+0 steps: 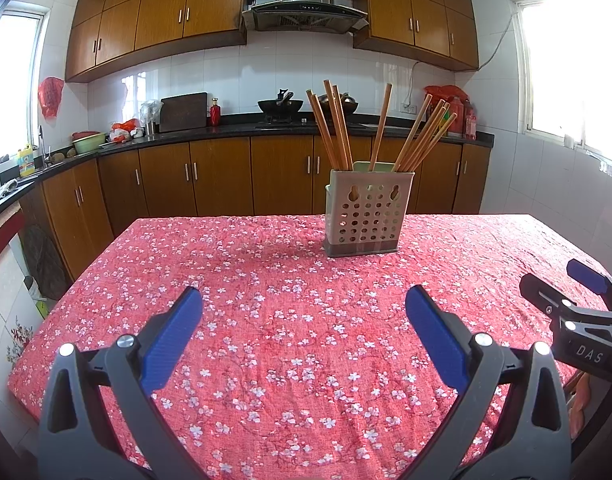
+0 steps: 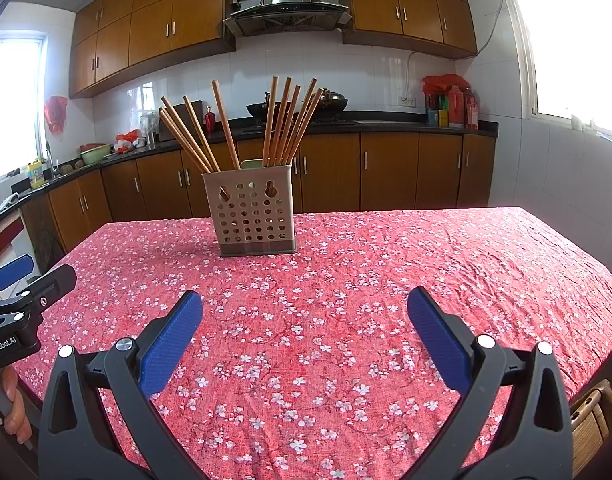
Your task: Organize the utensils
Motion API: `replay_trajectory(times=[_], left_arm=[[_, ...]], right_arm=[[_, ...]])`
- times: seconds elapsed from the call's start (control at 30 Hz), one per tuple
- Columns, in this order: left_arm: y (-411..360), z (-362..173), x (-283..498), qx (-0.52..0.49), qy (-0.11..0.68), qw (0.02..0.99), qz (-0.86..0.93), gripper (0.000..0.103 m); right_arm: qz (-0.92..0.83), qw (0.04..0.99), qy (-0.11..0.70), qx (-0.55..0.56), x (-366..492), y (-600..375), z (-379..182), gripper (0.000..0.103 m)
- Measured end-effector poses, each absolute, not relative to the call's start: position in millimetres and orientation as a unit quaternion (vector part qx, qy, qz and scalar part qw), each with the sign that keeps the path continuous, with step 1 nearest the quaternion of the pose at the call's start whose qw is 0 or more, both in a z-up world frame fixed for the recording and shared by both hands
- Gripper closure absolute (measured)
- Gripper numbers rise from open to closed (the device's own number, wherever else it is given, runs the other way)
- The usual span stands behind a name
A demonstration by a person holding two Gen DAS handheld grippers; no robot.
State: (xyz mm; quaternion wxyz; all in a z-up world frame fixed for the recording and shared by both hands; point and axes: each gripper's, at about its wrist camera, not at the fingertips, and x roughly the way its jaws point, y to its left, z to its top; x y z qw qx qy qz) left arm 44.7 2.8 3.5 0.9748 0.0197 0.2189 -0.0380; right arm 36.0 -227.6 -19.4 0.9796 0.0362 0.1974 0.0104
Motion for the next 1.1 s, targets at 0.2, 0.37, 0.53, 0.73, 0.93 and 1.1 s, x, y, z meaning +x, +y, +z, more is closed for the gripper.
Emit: replay_trajectory(times=[0.2,0.37,0.53,0.73,0.93,1.1], left_arm=[[3.5,2.6,44.5,0.019,0.22,0.975,-0.038,0.004],[4.6,0.6,45.6,0.015,0.222,0.974,-0.036,0.004],[4.9,0.5,46.3,0.014,0.223,0.974,-0.036,0.004],[5.4,0.8,46.8,0.015,0.221,0.975,-0.034,0.004],[3.9,1.4,46.5,0.017,0.221,0.975,-0.032,0.004],[2.3,2.1,47.5,0.018,0.222,0.974,-0.034,0.004]], right_arm=[[0.011,0.98,0.198,0.036,36.0,-228.1,-19.2,0.002],[0.01,0.98,0.198,0.036,36.0,-227.8,-19.0,0.002],[0.01,0.98,0.198,0.036,36.0,-228.2,-19.0,0.002],[0.011,0.979,0.198,0.036,36.2,-228.2,-18.7,0.002],[0.01,0.98,0.197,0.037,36.0,-228.7,-18.6,0.002],[0.01,0.98,0.198,0.037,36.3,-228.0,-19.2,0.002]])
